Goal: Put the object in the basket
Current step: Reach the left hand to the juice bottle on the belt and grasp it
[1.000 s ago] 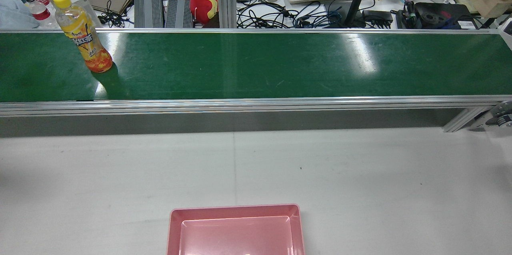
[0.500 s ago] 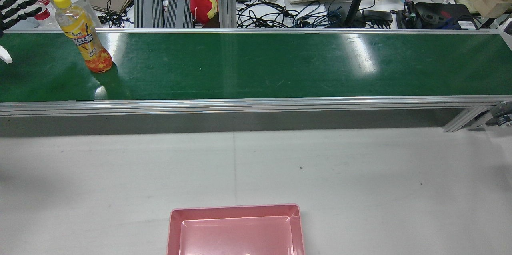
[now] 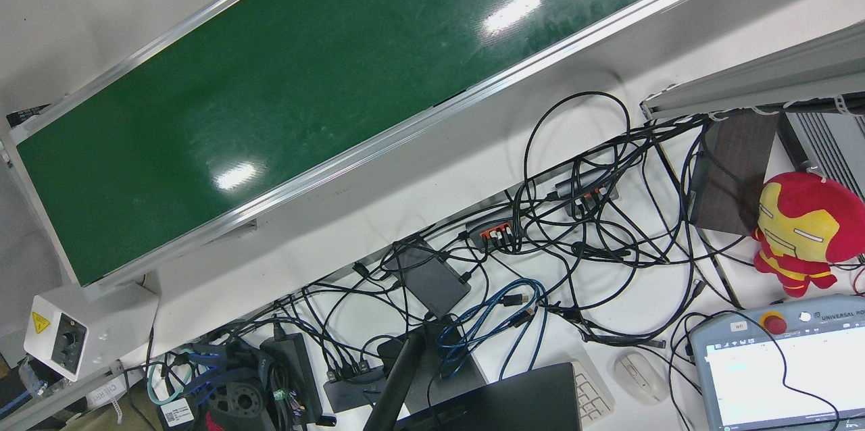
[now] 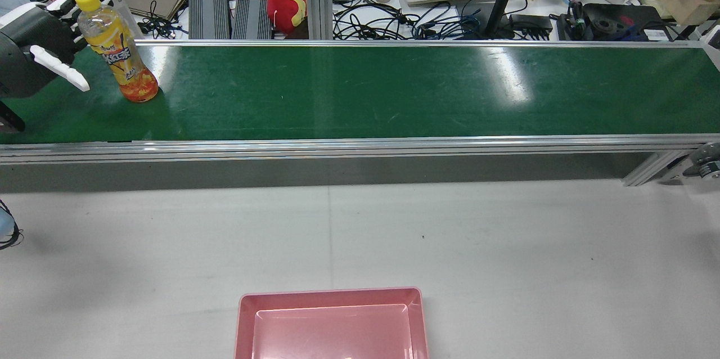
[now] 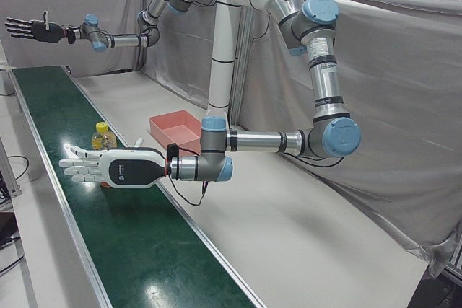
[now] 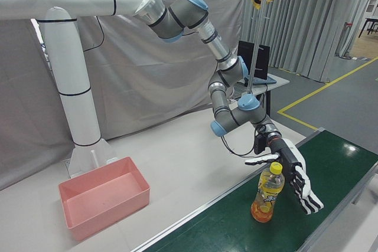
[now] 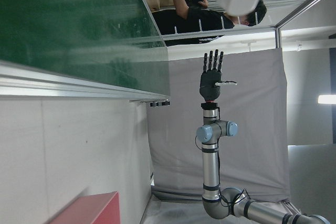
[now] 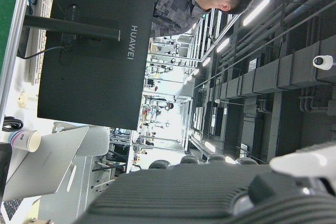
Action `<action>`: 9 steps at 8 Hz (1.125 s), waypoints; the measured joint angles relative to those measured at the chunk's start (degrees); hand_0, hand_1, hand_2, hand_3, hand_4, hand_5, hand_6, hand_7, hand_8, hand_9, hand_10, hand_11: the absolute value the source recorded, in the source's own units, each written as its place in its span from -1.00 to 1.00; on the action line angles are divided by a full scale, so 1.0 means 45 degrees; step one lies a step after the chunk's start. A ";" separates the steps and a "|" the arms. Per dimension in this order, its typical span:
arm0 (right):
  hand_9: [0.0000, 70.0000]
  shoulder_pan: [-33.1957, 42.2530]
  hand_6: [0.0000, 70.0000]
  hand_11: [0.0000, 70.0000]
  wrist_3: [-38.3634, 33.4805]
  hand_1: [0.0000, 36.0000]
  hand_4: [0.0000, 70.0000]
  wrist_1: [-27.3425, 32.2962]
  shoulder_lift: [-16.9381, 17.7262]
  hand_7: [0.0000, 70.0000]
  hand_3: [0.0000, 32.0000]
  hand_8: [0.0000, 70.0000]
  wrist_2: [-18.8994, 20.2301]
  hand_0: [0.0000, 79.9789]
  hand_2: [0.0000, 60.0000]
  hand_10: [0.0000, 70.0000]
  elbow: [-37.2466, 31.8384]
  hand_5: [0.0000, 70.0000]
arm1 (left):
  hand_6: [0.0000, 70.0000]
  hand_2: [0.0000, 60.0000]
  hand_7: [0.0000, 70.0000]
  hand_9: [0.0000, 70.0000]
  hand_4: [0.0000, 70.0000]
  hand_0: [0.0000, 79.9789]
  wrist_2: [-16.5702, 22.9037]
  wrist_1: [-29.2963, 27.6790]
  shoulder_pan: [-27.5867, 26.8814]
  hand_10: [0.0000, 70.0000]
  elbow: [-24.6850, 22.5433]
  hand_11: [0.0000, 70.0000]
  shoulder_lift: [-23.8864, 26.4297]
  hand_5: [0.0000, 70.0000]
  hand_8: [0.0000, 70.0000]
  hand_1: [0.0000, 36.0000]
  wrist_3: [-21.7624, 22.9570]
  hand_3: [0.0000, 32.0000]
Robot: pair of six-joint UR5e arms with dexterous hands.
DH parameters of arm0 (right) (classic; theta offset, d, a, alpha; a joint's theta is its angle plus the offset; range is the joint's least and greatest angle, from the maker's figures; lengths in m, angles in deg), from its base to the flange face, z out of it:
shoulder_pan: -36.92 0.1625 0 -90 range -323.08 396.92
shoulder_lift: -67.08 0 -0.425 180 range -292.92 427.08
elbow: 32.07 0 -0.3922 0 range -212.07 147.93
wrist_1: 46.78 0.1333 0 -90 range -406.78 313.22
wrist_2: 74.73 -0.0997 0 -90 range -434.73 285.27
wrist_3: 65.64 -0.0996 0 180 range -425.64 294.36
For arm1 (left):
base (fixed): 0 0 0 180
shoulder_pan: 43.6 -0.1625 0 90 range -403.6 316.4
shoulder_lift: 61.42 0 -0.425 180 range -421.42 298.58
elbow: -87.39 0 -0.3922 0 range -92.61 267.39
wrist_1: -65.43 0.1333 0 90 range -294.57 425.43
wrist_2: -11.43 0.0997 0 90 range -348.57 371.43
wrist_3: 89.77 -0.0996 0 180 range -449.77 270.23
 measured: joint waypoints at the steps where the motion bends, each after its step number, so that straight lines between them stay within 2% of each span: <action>1: -1.00 0.0000 -1.00 -1.00 0.0000 -1.00 -1.00 0.0000 0.0000 -1.00 -1.00 -1.00 0.0000 -1.00 -1.00 -1.00 0.0003 -1.00 | -1.00 -1.00 -1.00 -0.97 -0.96 1.00 -0.0641 0.0056 -0.0518 -0.96 0.0051 -0.87 0.0058 -0.27 -0.97 -0.43 0.0386 -0.95; 2: -1.00 0.0000 -1.00 -1.00 0.0000 -1.00 -1.00 0.0000 0.0001 -1.00 -1.00 -1.00 0.0000 -1.00 -1.00 -1.00 0.0004 -1.00 | -1.00 -1.00 -1.00 -0.97 -0.96 1.00 -0.0933 0.0056 -0.0780 -0.97 0.0153 -0.87 0.0087 -0.25 -0.96 -0.43 0.0558 -0.96; 3: -1.00 0.0000 -1.00 -1.00 0.0000 -1.00 -1.00 0.0000 0.0001 -1.00 -1.00 -1.00 0.0000 -1.00 -1.00 -1.00 0.0005 -1.00 | -1.00 -1.00 -1.00 -0.85 -0.90 1.00 -0.1065 0.0044 -0.0891 -0.91 0.0232 -0.79 0.0101 -0.08 -0.87 -0.23 0.0666 -1.00; 4: -1.00 0.0000 -1.00 -1.00 0.0000 -1.00 -1.00 0.0000 0.0001 -1.00 -1.00 -1.00 0.0007 -1.00 -1.00 -1.00 0.0006 -1.00 | -1.00 0.29 -0.97 -0.55 -0.63 0.46 -0.1116 0.0023 -0.0927 -0.68 0.0244 -0.46 0.0115 0.46 -0.66 0.65 0.0745 -1.00; 5: -1.00 0.0000 -1.00 -1.00 0.0000 -1.00 -1.00 0.0000 0.0001 -1.00 -1.00 -1.00 0.0008 -1.00 -1.00 -1.00 0.0006 -1.00 | -0.87 1.00 -0.79 -0.27 0.36 0.23 -0.1138 0.0007 -0.0936 -0.37 0.0196 -0.02 0.0116 0.70 -0.46 1.00 0.0808 -1.00; 6: -1.00 0.0000 -1.00 -1.00 0.0000 -1.00 -1.00 0.0000 0.0001 -1.00 -1.00 -1.00 0.0005 -1.00 -1.00 -1.00 0.0005 -1.00 | -0.33 1.00 -0.50 0.13 1.00 0.46 -0.1147 0.0031 -0.0947 -0.07 0.0107 0.38 0.0173 0.94 -0.11 1.00 0.0916 -1.00; 7: -1.00 0.0000 -1.00 -1.00 0.0000 -1.00 -1.00 0.0000 0.0001 -1.00 -1.00 -1.00 0.0002 -1.00 -1.00 -1.00 0.0006 -1.00 | 0.72 1.00 0.22 0.94 1.00 0.98 -0.1129 0.0314 -0.0955 0.40 0.0020 1.00 0.0447 1.00 0.59 1.00 0.1054 -1.00; 8: -1.00 0.0000 -1.00 -1.00 0.0000 -1.00 -1.00 0.0000 0.0001 -1.00 -1.00 -1.00 0.0007 -1.00 -1.00 -1.00 0.0005 -1.00 | 1.00 1.00 1.00 1.00 1.00 1.00 -0.1095 0.0737 -0.0954 0.90 -0.0023 1.00 0.0786 1.00 1.00 1.00 0.1141 -1.00; 9: -1.00 0.0000 -1.00 -1.00 0.0000 -1.00 -1.00 0.0000 0.0000 -1.00 -1.00 -1.00 0.0008 -1.00 -1.00 -1.00 0.0015 -1.00 | 1.00 1.00 1.00 1.00 1.00 1.00 -0.1065 0.1123 -0.0955 0.91 -0.0066 1.00 0.1028 1.00 1.00 1.00 0.1179 -1.00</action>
